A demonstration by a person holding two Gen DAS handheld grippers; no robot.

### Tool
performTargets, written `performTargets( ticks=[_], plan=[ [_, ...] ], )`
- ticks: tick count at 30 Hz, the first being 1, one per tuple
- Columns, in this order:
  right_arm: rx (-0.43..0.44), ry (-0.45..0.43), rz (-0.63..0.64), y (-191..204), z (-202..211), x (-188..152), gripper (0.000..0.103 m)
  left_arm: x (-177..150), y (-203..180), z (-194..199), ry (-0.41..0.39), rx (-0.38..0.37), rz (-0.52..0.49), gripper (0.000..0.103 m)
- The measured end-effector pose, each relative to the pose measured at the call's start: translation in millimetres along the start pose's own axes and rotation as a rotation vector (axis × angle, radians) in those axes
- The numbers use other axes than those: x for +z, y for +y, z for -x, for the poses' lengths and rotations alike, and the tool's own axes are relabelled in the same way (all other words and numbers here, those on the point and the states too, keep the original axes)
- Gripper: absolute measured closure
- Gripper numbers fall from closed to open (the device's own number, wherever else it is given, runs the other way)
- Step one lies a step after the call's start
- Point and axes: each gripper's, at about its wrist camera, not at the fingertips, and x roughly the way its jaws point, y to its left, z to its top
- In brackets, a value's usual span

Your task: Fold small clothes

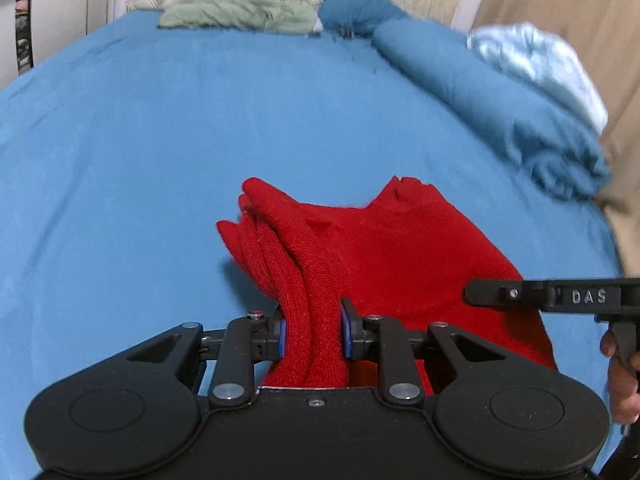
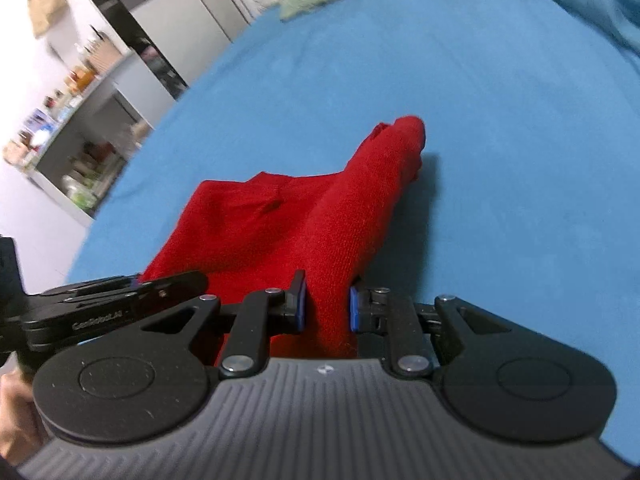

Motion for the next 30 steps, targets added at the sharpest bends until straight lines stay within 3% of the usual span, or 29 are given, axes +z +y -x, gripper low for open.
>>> performTargets(
  ticks=[3,5,7,8,10,12,16,23,26,30],
  plan=[
    [-0.056,0.022,0.001,-13,-16,-22,0.066,-16,-4,-8,0.003,0.038,-0.074,0.076],
    [-0.05,0.01,-0.011,-20,-19,-29,0.063,-11,3,-8,0.009,0.018,-0.033,0.072],
    [-0.043,-0.003,-0.051,-25,-13,-28,0.049,-6,11,0,-0.003,0.023,0.008,0.065],
    [-0.048,-0.015,-0.056,-26,-8,-26,0.043,-5,10,3,-0.013,0.038,0.009,0.056],
    [-0.069,-0.064,-0.04,-17,3,-23,0.021,-6,12,11,-0.044,0.081,-0.005,0.044],
    [-0.133,-0.085,-0.005,-12,10,-22,0.02,-10,18,10,-0.046,0.119,-0.004,0.042],
    [-0.223,-0.035,0.069,-16,-3,-27,0.02,-22,25,-11,0.005,0.15,-0.02,0.041],
    [-0.242,-0.019,0.057,-27,-20,-37,0.018,-35,34,-12,0.005,0.168,-0.081,0.039],
    [-0.252,-0.042,0.068,-19,-5,-36,0.019,-28,25,4,-0.008,0.214,-0.1,0.041],
    [-0.262,-0.101,0.098,9,56,-32,0.018,-13,10,58,-0.065,0.239,-0.095,0.041]
  ],
)
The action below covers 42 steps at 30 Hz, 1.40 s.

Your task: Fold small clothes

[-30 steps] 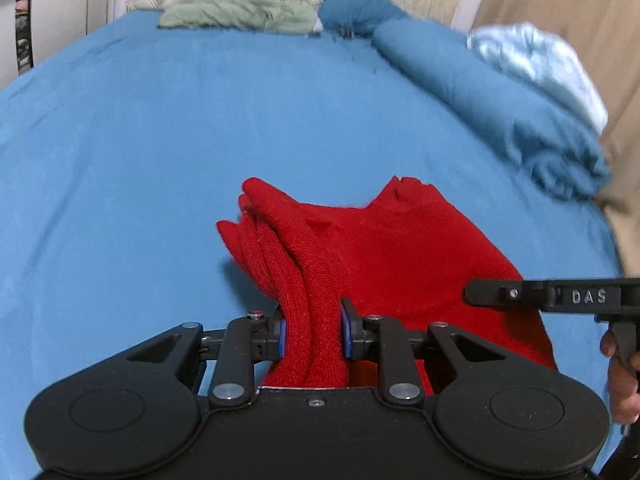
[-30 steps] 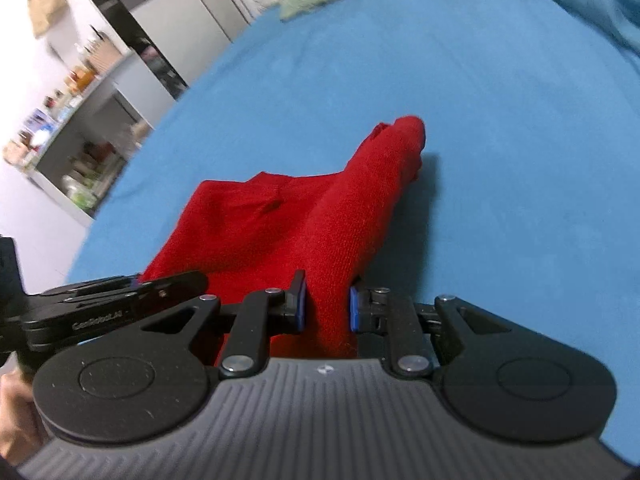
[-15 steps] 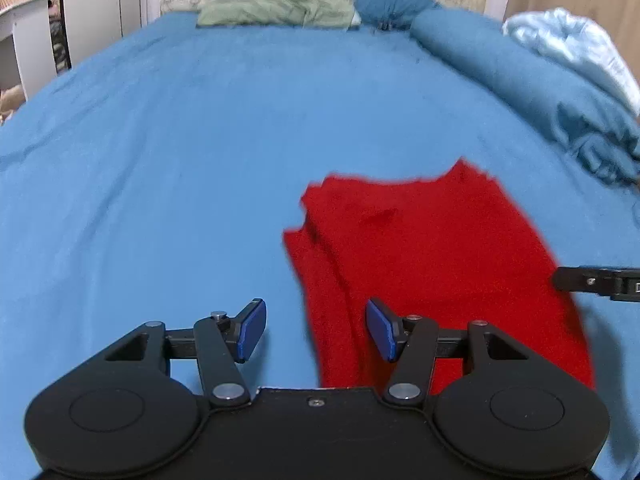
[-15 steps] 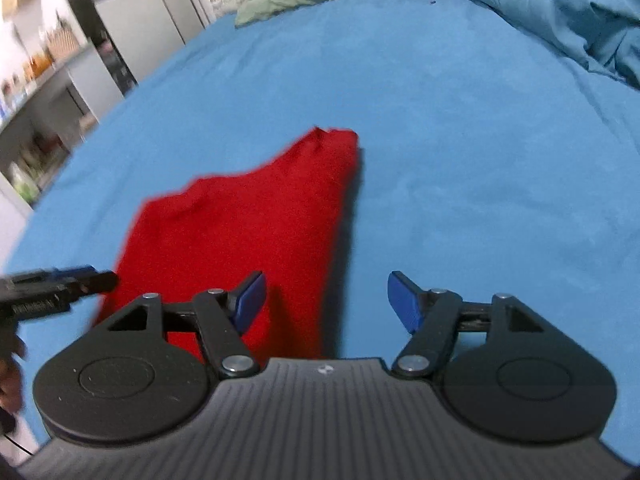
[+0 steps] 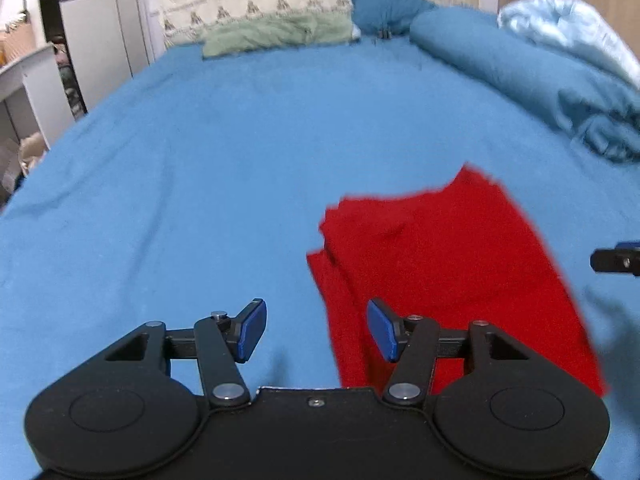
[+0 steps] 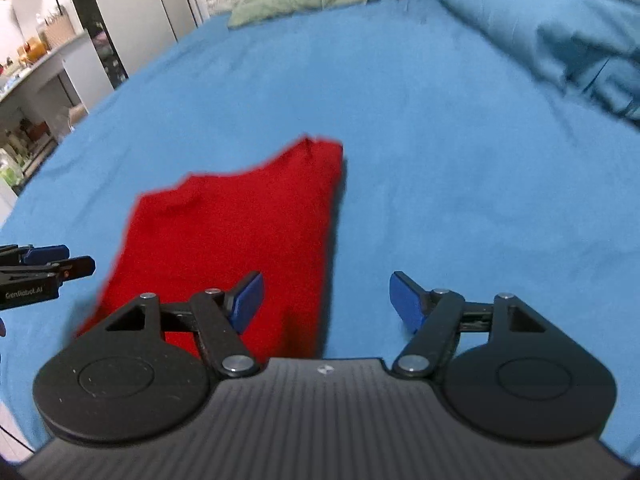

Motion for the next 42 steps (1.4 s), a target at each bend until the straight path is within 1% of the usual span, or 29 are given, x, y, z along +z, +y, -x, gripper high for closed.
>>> performTargets(
  ticks=[2,3,4,5,7,10,12,16,19,22,24,28,42],
  plan=[
    [0.005,-0.021,0.004,7,34,6,0.016,8,-1,33,-0.018,0.007,0.021,0.04],
    [0.003,-0.034,0.005,11,54,8,0.011,11,-3,53,-0.029,0.013,0.03,0.038],
    [-0.002,-0.046,0.007,14,71,8,0.001,13,-5,69,-0.04,0.013,0.04,0.027],
    [-0.007,-0.059,0.012,19,89,9,0.0,13,-8,89,-0.057,0.011,0.055,0.012],
    [-0.02,-0.089,0.026,28,123,8,0.0,12,-15,126,-0.098,0.014,0.074,0.001],
    [-0.047,-0.106,0.062,42,164,1,0.0,4,-32,170,-0.141,0.039,0.05,0.0],
    [-0.057,-0.098,0.076,50,184,-9,0.0,-5,-41,185,-0.142,0.058,0.04,0.0],
    [-0.094,-0.062,0.073,59,208,-33,0.0,-32,-55,207,-0.121,0.074,0.042,0.0],
    [-0.098,-0.042,0.061,61,222,-51,0.0,-52,-58,212,-0.105,0.083,0.053,0.0],
    [-0.103,-0.018,0.049,60,225,-66,0.0,-66,-61,216,-0.088,0.11,0.035,0.0],
    [-0.119,-0.006,0.052,62,226,-76,0.0,-74,-61,221,-0.09,0.12,0.028,0.0],
    [-0.13,0.003,0.041,62,231,-87,0.0,-80,-57,226,-0.093,0.105,0.049,0.0],
    [-0.157,-0.022,0.037,66,242,-92,0.0,-82,-61,232,-0.105,0.094,0.068,0.0]
  ],
)
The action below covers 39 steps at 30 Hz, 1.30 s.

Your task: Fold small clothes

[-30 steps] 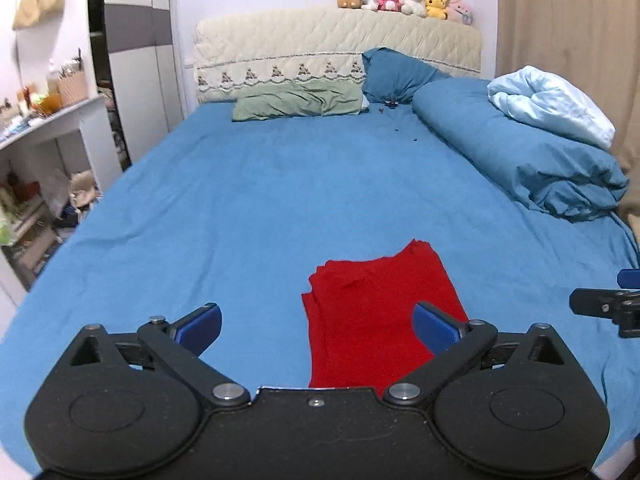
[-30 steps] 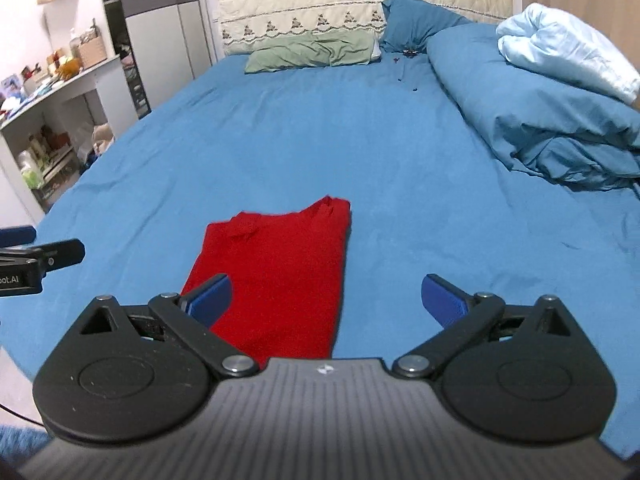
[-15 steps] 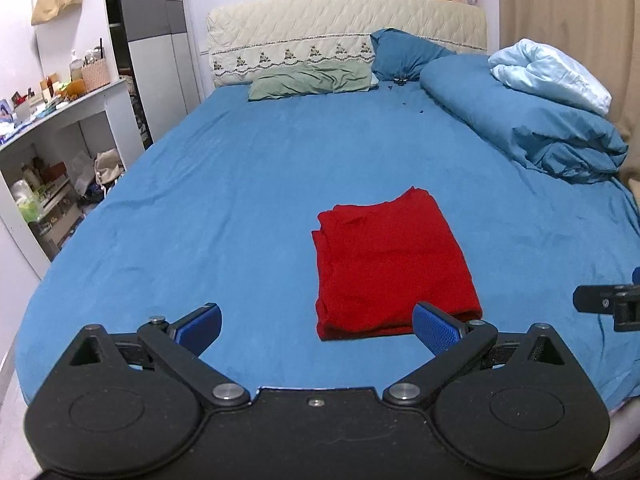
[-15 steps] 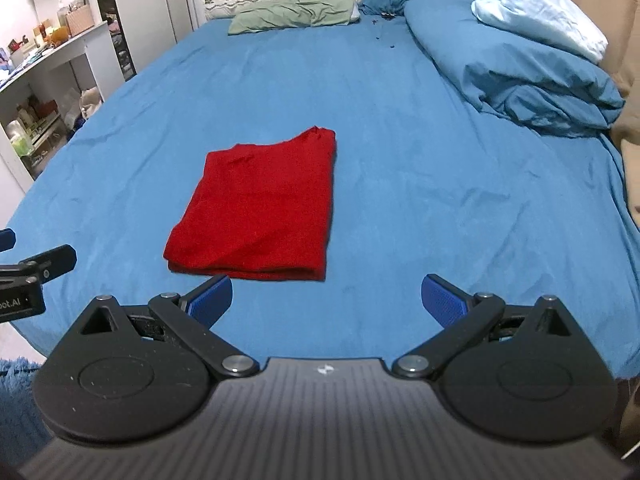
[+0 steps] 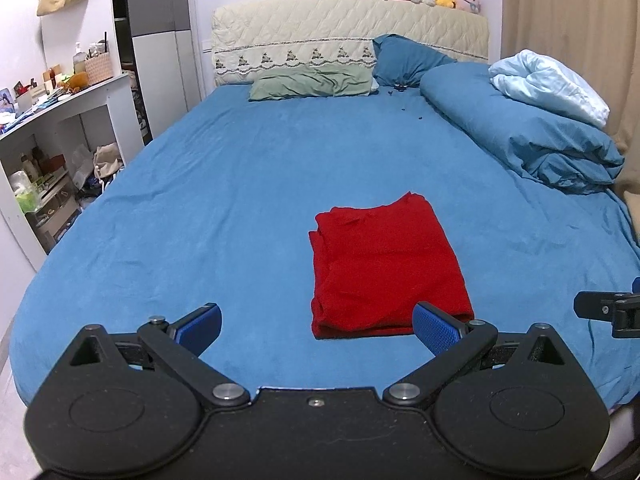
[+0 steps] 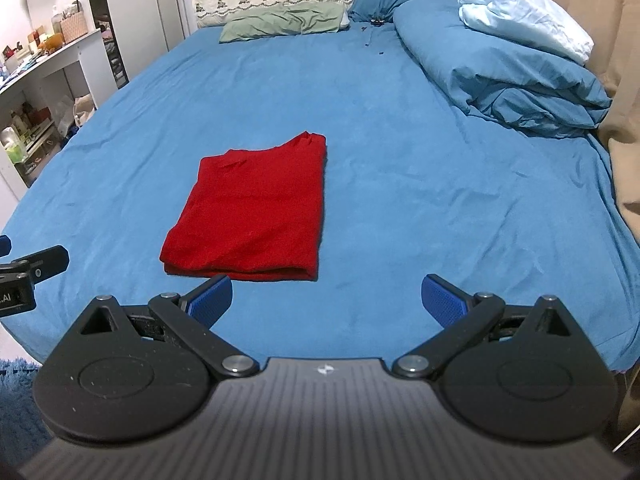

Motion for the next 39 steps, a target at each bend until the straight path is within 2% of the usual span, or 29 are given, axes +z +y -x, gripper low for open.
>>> performTargets(
  ticks=[39],
  plan=[
    [-0.012,-0.002,0.001,-1.9,0.0,2.7,0.0,1.6,-0.9,1.9,-0.016,0.0,-0.015,0.0]
  ],
)
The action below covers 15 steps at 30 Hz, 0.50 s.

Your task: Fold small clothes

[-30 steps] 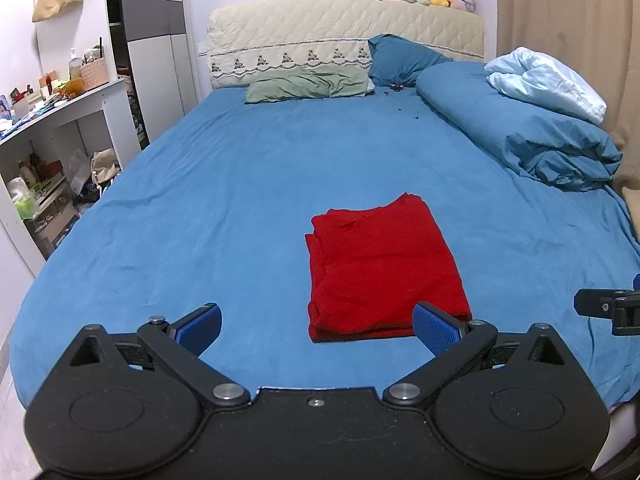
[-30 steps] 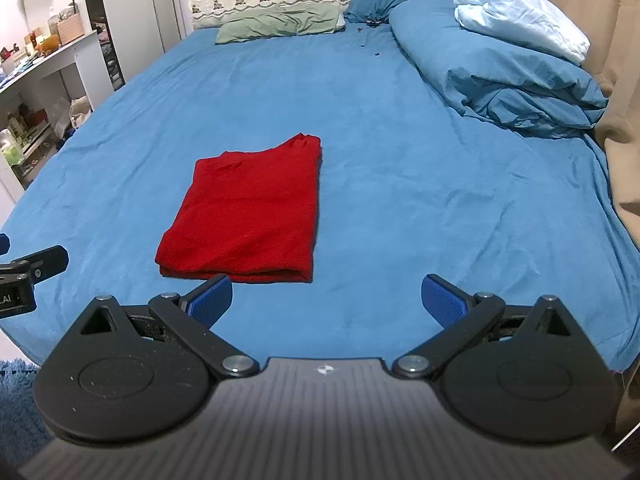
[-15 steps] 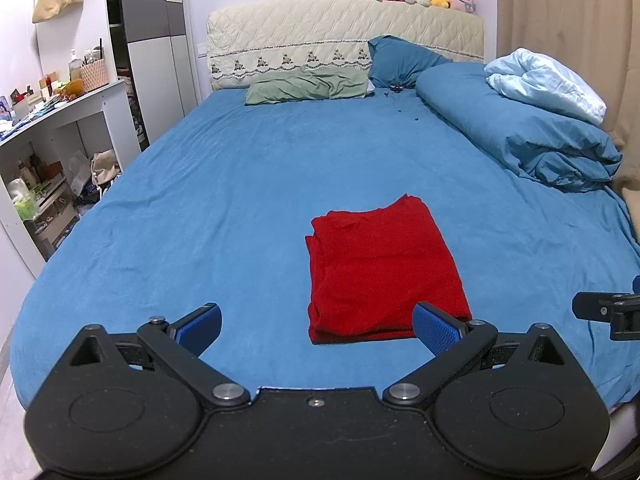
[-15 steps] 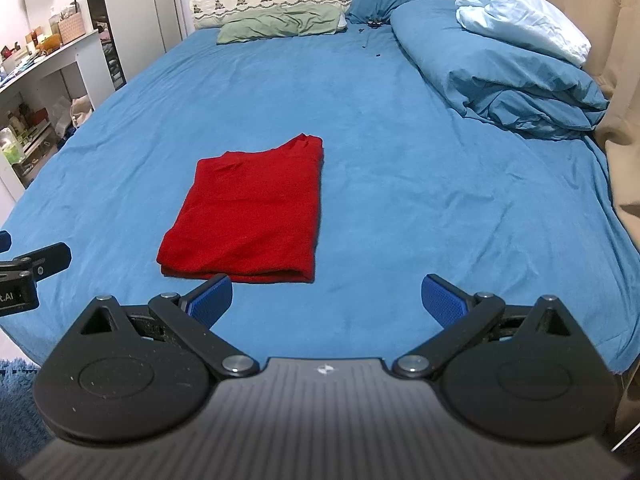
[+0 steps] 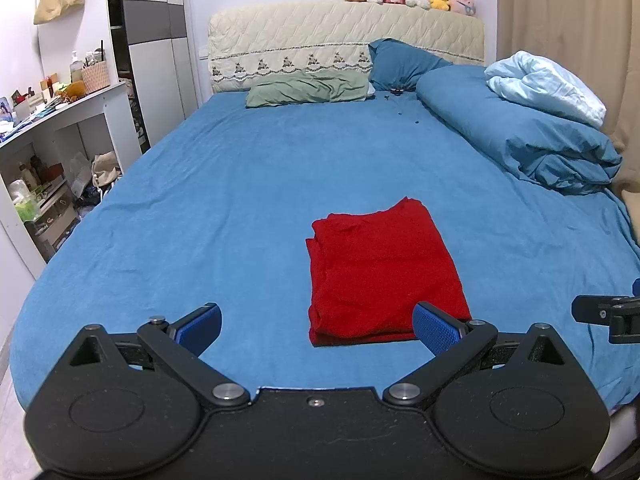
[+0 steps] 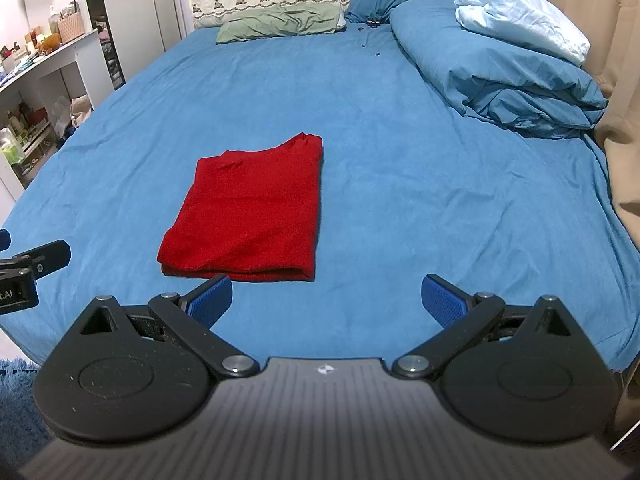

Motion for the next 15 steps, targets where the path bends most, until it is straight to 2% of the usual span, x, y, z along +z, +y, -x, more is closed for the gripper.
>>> performTargets(
  ticks=[15],
  plan=[
    [0.0,-0.007,0.009,6.4,3.0,-0.6,0.0,1.3,3.8,0.5,-0.013,0.013,0.01,0.0]
  ],
)
